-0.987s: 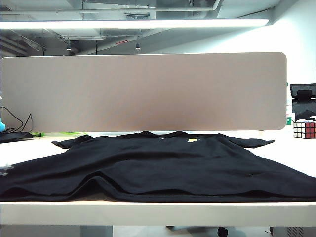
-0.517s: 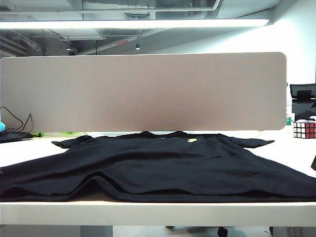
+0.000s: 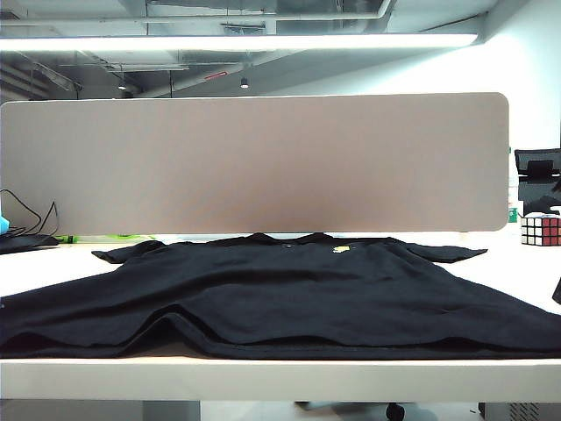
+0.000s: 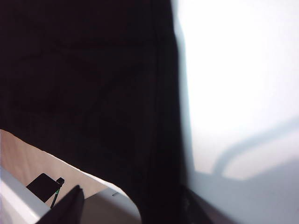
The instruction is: Fold the bottom side of the T-shirt horizontally towards the center, about one-third of the way, then fold the sleeve back towards the center, creating a straight line along the edge of the T-shirt, and finally fold the bottom of the T-shirt up towards the top, creating a neat rectangle.
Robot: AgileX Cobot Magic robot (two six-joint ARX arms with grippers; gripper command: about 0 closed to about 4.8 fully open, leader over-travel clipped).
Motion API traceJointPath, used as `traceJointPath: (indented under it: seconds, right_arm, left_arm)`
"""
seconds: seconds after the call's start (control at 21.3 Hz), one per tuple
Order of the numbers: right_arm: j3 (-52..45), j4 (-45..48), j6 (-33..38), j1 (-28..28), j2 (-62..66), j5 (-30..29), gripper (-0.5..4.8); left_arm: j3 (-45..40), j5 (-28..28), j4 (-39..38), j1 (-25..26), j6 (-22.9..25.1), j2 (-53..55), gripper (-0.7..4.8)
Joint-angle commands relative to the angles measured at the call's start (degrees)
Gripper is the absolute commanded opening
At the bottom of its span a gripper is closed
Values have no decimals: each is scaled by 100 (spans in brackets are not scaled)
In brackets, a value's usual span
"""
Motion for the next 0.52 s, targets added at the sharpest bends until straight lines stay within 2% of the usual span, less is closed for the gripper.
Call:
traceJointPath:
  seconds: [0.05,0.52]
  right_arm:
    - [-70,-195,-17,11,50,173,283]
    - [-70,-155,-17,79,50,0,283]
  left_arm:
    - [-59,26,-140,4,68,68,185]
    - [-59,452,-42,4,70,68,185]
